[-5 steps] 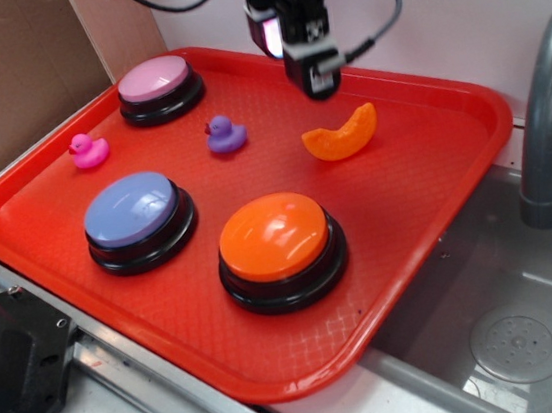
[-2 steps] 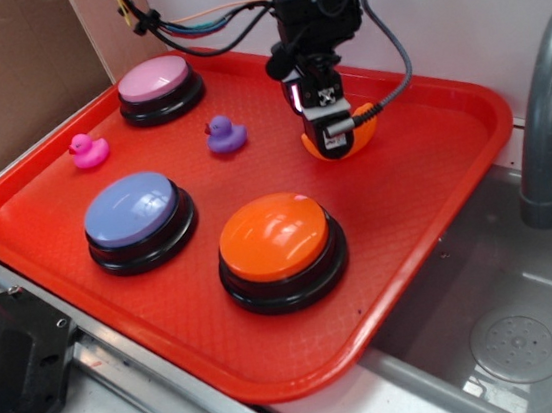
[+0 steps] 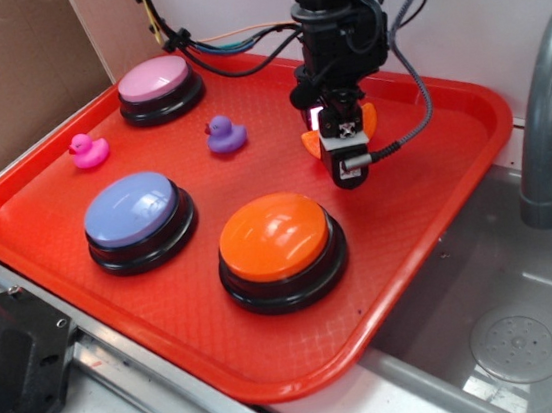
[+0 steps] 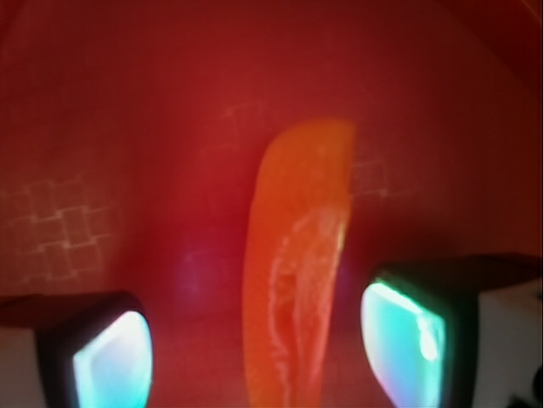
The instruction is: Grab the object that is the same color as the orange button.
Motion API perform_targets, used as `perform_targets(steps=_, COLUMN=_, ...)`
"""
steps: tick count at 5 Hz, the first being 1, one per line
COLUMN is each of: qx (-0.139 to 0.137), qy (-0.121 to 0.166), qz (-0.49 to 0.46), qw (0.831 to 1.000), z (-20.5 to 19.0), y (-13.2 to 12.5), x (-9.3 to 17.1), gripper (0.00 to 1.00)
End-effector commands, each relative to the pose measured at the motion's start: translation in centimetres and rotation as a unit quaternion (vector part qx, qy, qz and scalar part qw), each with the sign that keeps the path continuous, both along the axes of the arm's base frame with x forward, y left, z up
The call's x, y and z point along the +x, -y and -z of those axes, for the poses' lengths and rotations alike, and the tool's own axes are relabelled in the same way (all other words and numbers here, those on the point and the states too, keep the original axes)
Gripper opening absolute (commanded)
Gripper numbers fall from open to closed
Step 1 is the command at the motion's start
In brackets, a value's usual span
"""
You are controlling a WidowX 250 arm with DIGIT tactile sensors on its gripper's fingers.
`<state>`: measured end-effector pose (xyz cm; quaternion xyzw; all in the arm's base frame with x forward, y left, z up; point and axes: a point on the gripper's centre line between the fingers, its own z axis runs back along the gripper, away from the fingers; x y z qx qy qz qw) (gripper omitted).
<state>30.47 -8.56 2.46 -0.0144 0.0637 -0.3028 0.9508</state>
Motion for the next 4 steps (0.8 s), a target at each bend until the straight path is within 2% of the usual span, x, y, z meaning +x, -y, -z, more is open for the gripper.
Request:
perform_targets(steps=1, qx=0.008, qy=0.02, qz=-0.009, qw=1.0, z=-1.3, y=0.8, x=0.1, gripper=0.0)
perform_targets(steps=3, qx=0.004, qy=0.01, qz=-0.034, qw=0.999, z=-1.9, y=-0.3, x=-0.2, gripper=0.0)
perform_targets(steps=4, qx=0.011, qy=0.002, qz=-0.06, qw=0.998, z=-4.4, y=-2.5, x=-1.5, gripper=0.0)
